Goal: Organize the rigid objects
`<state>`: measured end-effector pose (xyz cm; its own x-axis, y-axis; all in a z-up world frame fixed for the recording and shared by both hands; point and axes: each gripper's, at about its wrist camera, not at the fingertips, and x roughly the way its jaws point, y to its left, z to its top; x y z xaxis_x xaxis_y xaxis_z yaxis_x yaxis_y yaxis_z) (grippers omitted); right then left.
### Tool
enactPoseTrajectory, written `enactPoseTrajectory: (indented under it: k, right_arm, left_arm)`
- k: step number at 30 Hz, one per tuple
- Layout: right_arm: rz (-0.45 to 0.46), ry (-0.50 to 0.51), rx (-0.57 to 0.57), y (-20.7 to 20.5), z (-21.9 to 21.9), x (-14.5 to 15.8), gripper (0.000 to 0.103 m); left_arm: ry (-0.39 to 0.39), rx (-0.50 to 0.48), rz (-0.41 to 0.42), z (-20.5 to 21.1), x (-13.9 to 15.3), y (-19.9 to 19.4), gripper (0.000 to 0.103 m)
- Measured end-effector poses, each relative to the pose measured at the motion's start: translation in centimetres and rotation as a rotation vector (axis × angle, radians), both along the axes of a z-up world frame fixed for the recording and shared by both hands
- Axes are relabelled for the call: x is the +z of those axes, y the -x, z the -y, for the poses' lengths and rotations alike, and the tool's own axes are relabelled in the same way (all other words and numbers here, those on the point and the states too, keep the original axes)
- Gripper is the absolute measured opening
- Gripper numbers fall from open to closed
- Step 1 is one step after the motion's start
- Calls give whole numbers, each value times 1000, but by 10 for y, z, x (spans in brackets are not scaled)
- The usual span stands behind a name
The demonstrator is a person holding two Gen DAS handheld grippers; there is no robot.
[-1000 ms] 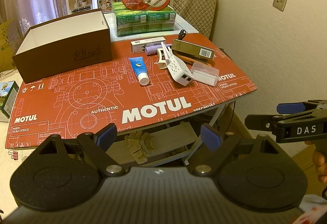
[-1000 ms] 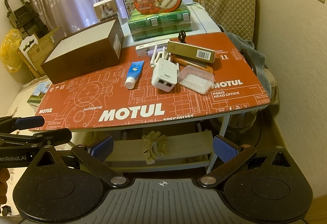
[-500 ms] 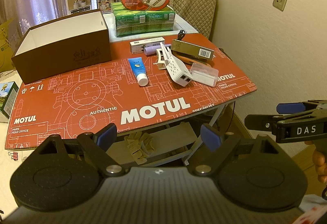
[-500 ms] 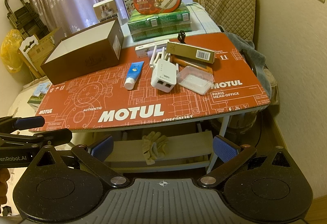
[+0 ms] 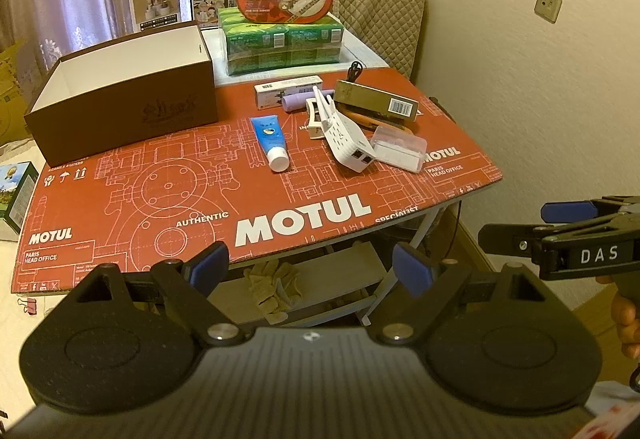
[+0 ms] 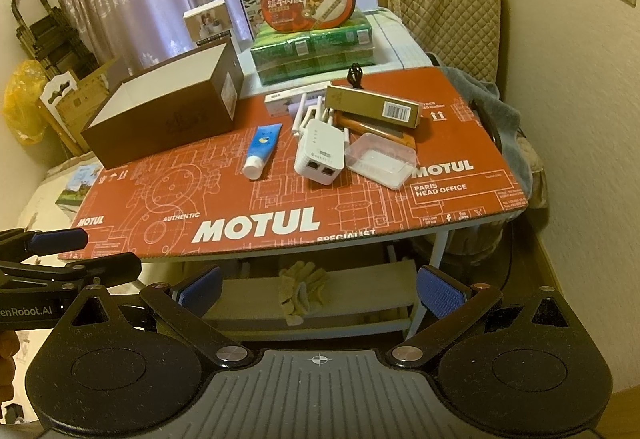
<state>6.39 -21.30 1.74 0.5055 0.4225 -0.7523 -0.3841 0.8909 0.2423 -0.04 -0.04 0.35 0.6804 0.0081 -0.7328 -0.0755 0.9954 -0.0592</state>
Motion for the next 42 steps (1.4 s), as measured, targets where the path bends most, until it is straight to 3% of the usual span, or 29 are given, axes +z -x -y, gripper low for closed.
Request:
enactPoseTrajectory:
  k: [27,38,42]
  right_arm:
    - [-31,-14,17,-17,8,-14,101]
    - [-2,-49,-73,-53,11,-28,100]
    - [17,-49,-99,-74,11,-36,92]
  left_arm:
    - [14,-2,-59,6,-13,-22,87]
    - [19,-45,-88,-14,-33,-84,86]
    - [22,-70,-102,-23,-45,-115,82]
